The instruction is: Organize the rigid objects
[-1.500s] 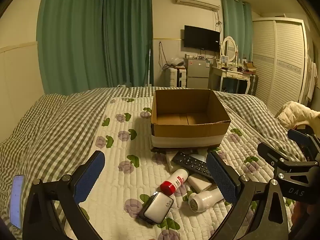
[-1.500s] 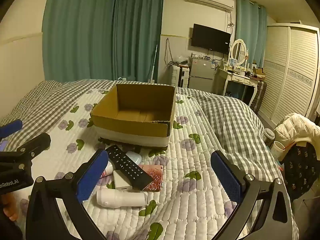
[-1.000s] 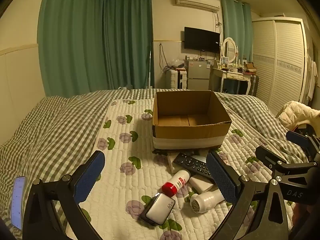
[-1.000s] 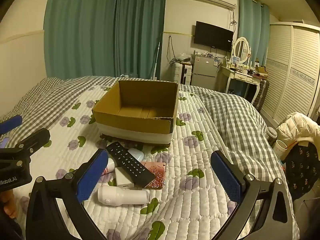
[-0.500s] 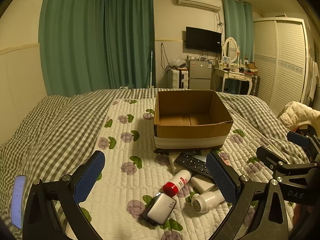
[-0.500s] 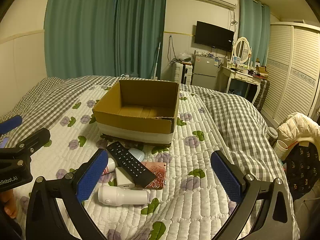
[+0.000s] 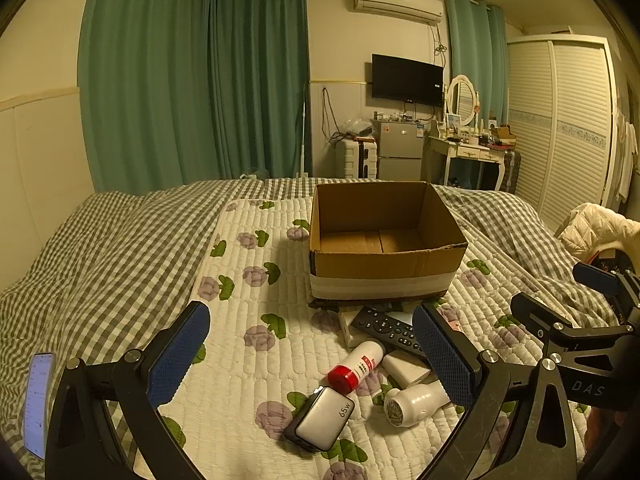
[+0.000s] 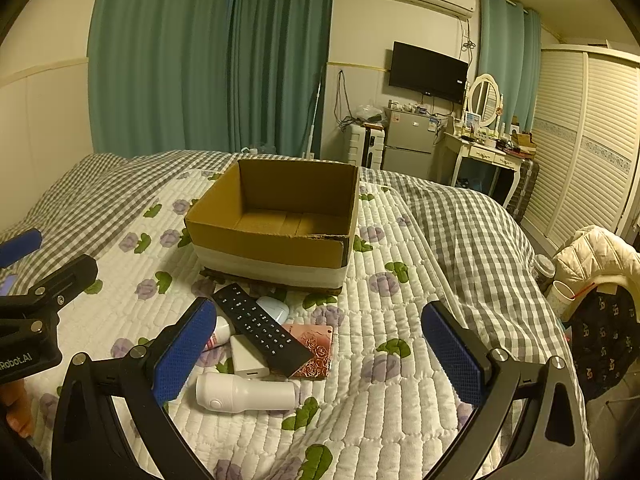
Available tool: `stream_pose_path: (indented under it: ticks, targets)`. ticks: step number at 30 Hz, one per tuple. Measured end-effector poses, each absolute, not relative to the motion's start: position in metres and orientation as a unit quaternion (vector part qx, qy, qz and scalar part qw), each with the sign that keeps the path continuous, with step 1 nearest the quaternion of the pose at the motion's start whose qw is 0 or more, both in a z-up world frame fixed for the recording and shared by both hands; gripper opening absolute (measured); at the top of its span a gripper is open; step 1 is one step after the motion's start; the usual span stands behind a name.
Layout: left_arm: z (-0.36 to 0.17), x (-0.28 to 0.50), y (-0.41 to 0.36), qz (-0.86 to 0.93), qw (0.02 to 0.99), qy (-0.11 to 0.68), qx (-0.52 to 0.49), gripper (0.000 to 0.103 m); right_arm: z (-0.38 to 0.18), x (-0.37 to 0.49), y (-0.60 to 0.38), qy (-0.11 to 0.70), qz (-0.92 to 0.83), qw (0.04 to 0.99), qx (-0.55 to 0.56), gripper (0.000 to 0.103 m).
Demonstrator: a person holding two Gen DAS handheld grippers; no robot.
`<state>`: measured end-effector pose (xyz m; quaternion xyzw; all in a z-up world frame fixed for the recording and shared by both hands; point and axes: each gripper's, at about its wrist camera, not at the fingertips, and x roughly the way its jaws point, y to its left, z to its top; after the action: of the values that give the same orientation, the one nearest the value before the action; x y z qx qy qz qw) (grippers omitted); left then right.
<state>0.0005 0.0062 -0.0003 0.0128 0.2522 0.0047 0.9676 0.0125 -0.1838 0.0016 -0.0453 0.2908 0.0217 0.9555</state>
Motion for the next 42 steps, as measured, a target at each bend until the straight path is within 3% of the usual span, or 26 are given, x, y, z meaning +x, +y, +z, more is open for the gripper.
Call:
stream_pose_path:
  ticks: [42]
  targets:
    - [0.024,-0.021,-0.002,0.005,0.974,0.225,0.026,0.103,0.024,-0.004,-0.175,0.275,0.032,0.959,-0.057,0.103]
